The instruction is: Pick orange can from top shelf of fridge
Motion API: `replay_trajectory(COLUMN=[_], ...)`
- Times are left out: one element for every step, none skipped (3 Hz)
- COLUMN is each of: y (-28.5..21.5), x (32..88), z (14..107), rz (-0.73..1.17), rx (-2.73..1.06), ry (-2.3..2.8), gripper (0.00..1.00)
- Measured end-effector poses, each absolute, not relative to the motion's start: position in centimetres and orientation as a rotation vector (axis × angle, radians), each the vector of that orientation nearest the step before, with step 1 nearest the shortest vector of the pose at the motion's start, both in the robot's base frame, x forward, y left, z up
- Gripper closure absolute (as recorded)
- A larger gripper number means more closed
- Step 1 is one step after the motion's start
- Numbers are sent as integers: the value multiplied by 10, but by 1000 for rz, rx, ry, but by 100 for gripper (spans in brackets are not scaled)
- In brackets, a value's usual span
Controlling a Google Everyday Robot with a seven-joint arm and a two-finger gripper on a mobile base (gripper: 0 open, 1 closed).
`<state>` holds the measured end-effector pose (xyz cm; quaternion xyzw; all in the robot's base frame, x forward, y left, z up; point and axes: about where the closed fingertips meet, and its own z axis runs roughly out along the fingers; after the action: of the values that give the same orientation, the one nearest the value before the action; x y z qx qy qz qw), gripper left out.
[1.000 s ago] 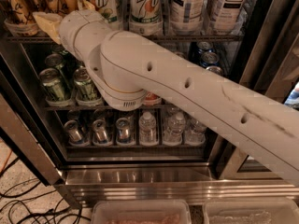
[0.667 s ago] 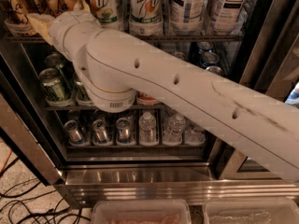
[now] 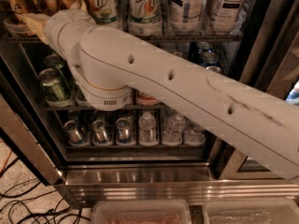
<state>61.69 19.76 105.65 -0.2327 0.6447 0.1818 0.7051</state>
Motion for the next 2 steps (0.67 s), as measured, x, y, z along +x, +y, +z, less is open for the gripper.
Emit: replay_trajectory(y=[198,198], x=[617,617], z=[1057,1057], rz=[404,404], rx=[-517,-517], ry=[1433,1433], gripper=[42,65])
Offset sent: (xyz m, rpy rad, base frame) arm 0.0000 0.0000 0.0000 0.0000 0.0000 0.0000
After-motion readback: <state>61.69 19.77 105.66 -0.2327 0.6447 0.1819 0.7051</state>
